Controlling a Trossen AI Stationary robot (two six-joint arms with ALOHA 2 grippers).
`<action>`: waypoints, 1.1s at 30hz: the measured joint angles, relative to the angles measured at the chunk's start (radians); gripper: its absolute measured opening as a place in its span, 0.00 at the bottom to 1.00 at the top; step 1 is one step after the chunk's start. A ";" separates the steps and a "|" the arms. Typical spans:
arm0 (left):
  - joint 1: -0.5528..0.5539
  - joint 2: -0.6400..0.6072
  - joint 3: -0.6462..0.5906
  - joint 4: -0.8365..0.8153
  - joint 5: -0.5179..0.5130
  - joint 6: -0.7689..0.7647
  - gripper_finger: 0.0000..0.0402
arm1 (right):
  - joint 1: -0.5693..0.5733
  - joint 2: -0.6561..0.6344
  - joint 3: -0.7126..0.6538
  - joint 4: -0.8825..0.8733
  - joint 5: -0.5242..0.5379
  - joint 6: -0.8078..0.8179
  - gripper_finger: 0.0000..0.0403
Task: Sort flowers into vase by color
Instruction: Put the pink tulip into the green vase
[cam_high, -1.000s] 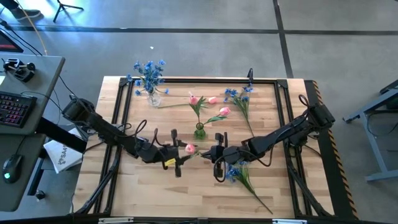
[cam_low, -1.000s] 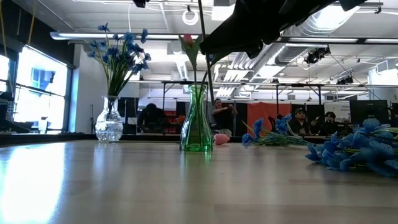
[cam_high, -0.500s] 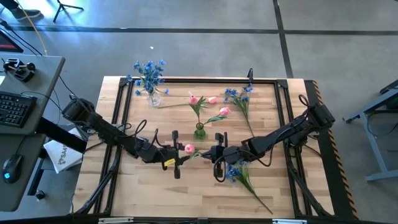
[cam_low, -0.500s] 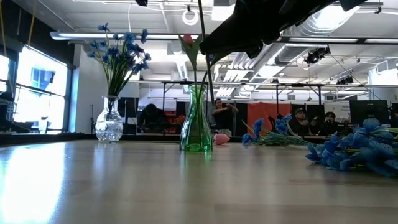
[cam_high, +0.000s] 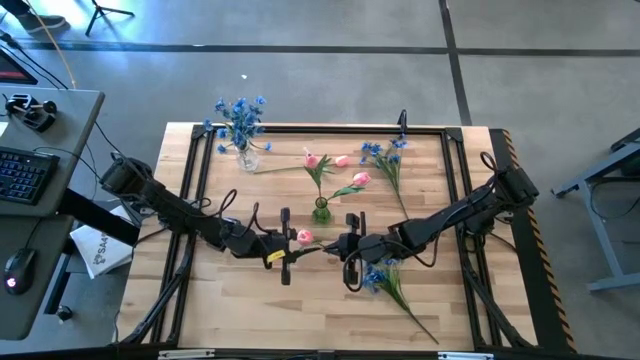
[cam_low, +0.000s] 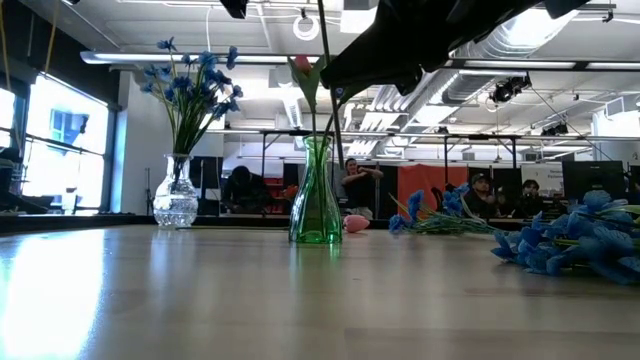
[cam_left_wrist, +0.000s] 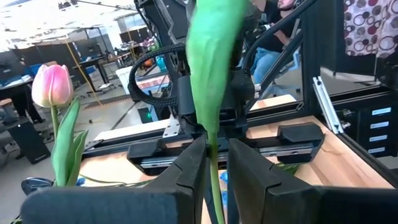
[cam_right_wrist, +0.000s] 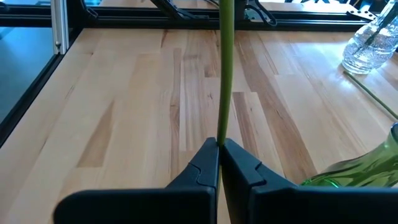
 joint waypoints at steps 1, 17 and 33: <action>0.000 0.000 0.000 0.000 0.000 0.000 0.14 | 0.000 0.000 0.000 0.000 0.000 0.000 0.00; 0.000 0.000 0.000 -0.008 0.000 0.011 0.01 | 0.000 0.000 -0.001 -0.007 0.000 -0.014 0.05; 0.031 -0.195 0.000 -0.057 -0.341 0.099 0.00 | 0.033 -0.151 -0.002 -0.540 0.281 0.237 0.39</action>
